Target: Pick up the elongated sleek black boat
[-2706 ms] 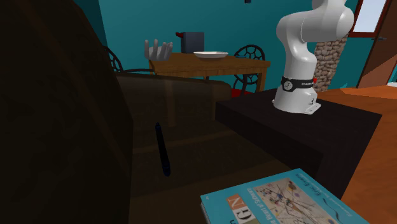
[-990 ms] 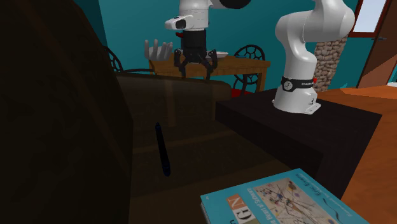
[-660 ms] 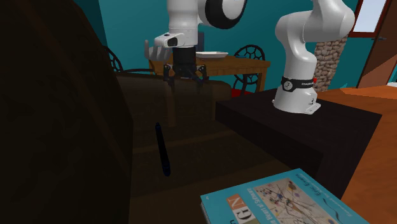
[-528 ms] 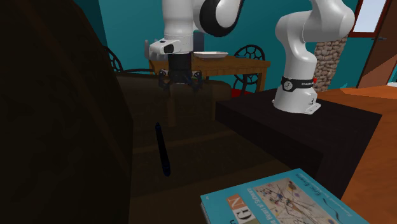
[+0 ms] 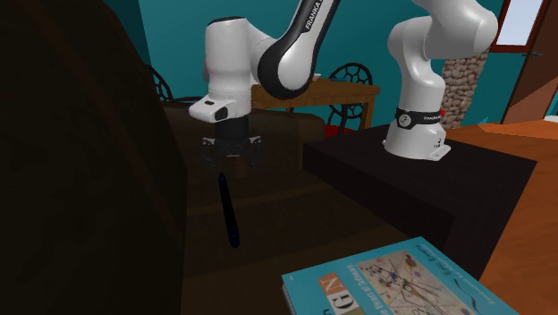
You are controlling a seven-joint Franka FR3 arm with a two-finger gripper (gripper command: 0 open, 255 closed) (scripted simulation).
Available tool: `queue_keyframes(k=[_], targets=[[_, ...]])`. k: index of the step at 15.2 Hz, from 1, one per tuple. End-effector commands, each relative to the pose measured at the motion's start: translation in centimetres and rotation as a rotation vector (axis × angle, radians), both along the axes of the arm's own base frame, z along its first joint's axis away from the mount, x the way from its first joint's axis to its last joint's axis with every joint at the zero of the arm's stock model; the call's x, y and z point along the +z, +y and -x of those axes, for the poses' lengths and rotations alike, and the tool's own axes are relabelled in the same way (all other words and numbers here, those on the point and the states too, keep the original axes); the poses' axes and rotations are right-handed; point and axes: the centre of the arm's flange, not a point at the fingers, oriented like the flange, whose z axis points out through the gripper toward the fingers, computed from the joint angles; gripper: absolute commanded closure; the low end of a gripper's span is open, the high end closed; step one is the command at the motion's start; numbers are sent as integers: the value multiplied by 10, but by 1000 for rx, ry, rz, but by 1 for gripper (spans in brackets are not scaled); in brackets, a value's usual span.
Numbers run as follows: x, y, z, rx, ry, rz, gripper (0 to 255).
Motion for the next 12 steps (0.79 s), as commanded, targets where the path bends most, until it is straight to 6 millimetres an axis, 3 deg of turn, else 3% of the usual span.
queue_keyframes(k=[1,3,12], targets=[[-20,5,-13,68,-6,-3,0],[-35,11,-25,120,-10,-6,0],[-75,11,-25,120,-10,-6,0]])
